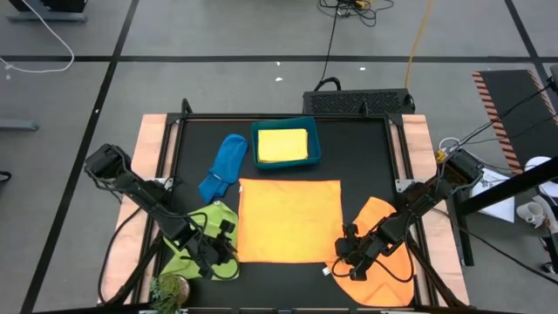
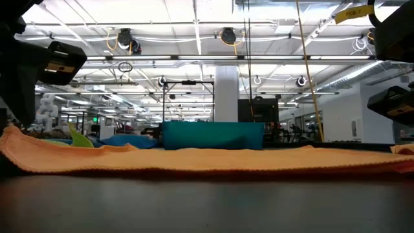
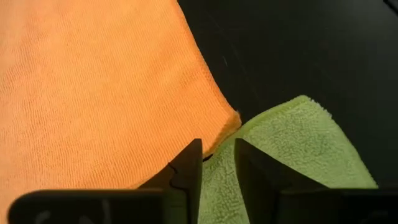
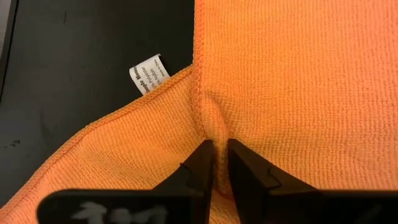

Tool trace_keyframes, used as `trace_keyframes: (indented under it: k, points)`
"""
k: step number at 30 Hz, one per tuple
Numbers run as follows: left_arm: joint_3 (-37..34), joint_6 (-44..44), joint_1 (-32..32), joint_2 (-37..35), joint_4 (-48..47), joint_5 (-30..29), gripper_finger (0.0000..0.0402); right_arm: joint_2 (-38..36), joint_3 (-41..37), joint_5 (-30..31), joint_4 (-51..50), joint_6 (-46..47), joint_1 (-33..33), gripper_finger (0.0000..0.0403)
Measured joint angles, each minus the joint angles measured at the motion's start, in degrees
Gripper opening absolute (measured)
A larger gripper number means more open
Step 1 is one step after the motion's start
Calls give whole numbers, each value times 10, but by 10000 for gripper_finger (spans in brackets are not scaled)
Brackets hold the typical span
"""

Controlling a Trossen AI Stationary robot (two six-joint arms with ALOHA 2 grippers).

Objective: Fold microfiber towels
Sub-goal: Fold the top orange microfiber cloth

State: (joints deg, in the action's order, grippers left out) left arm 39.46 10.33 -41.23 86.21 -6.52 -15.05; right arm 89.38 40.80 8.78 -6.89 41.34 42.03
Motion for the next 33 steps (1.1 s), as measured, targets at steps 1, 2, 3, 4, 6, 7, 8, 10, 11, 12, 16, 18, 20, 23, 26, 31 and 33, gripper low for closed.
trace_keyframes:
  k: [1,2,3,4,6,7,8,10,11,12,16,18,20,23,26,31,33]
  points:
    - [0,4,0,0,3,0,102,0,0,0,0,0,0,43]
    - [0,6,0,0,7,0,104,0,0,0,0,0,0,43]
    - [0,5,0,0,11,0,106,0,0,0,0,0,0,43]
    - [0,5,0,0,13,0,108,0,0,0,0,0,0,43]
    - [0,5,0,0,18,0,108,0,0,0,0,0,0,43]
    - [0,3,0,0,22,0,108,0,0,0,0,0,0,43]
    - [0,-1,0,0,25,0,108,0,0,1,0,0,0,43]
    - [0,-7,0,0,28,0,108,0,0,1,0,0,0,43]
    - [0,-8,0,0,30,0,108,0,0,1,1,0,0,43]
    - [0,-8,0,0,32,0,108,0,0,1,2,0,0,43]
    - [0,-11,0,0,34,0,108,0,0,1,3,4,0,43]
    - [0,-11,0,1,34,-1,108,0,0,1,3,5,0,43]
    - [1,-10,0,11,38,-1,108,0,0,1,4,5,0,43]
    - [1,-12,0,28,41,-1,108,0,0,1,8,5,0,43]
    - [1,-12,5,44,50,-1,108,0,0,1,11,5,0,43]
    - [1,-12,7,46,55,-1,108,0,0,1,11,5,0,43]
    - [1,-12,8,46,56,-1,108,0,0,1,11,5,0,43]
